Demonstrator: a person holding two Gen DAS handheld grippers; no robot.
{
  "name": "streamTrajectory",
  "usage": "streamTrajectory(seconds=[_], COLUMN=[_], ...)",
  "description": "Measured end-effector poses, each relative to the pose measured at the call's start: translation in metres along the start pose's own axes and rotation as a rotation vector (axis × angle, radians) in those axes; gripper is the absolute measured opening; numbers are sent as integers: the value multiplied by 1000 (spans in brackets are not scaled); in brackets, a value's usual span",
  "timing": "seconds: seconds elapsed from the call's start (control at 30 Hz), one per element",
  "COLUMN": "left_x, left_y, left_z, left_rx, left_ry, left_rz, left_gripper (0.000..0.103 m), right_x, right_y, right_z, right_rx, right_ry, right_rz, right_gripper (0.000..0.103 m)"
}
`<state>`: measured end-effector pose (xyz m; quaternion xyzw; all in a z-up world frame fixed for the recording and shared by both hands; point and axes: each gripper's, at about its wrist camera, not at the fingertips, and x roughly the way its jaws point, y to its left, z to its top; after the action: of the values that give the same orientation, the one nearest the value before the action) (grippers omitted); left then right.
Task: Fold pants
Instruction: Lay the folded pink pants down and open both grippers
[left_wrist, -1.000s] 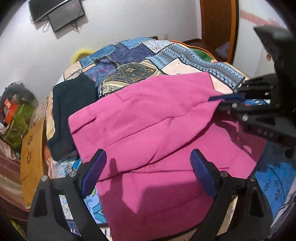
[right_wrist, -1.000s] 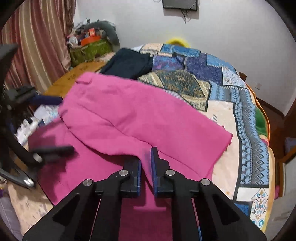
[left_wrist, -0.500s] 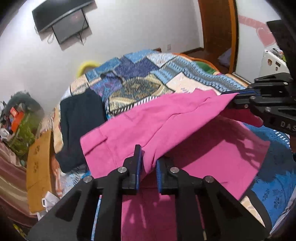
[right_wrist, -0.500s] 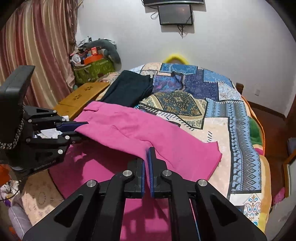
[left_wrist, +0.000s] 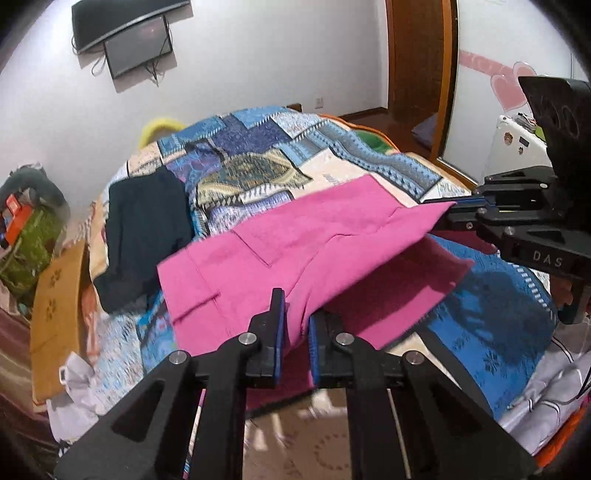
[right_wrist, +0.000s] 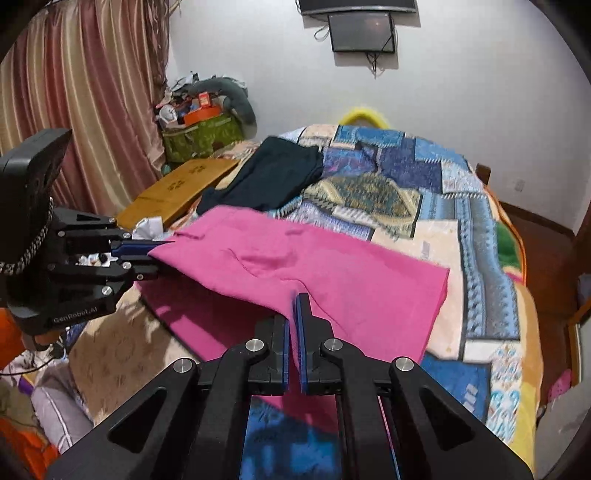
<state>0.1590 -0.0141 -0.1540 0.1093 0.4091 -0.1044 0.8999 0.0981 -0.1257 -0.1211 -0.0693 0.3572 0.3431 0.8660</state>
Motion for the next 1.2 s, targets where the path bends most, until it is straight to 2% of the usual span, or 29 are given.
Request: streamTrajectory(seconds=[0.3, 0.4, 0.47, 0.57, 0.6, 0.67, 0.73, 0.83, 0.93, 1.07, 1.2], left_x=[5, 0, -3, -8, -10, -14, -19, -25, -25, -18, -1], left_y=[-4, -6, -5, -2, -1, 4, 10, 24, 37, 53, 63], left_z=[-19, -24, -26, -29, -29, -27, -24, -17, -9, 1, 0], left_rx=[-38, -38, -49, -71, -79, -113, -151, -228, -284, -340, -387], left_ry=[50, 52, 51, 55, 59, 59, 48, 29, 15, 1, 29], left_rz=[-46, -53, -61, -69, -70, -73, -83, -104, -103, -100, -100], left_gripper=[14, 30, 48, 52, 53, 63, 69, 71, 73, 78, 79], right_x=[20, 20, 17, 11, 8, 1, -7, -14, -12, 2, 25], right_y=[3, 4, 5, 4, 3, 4, 8, 12, 12, 12, 15], right_z=[-34, -41, -42, -42, -41, -37, -31, -20, -8, 4, 7], right_rx=[31, 25, 39, 74, 90, 105, 101, 108, 139, 198, 225], right_ry=[97, 107, 118, 129, 126, 107, 74, 28, 5, 16, 53], right_rz=[13, 6, 18, 34, 39, 48, 50, 66, 88, 121, 142], right_gripper=[6, 7, 7, 14, 20, 30, 38, 45, 46, 46, 46])
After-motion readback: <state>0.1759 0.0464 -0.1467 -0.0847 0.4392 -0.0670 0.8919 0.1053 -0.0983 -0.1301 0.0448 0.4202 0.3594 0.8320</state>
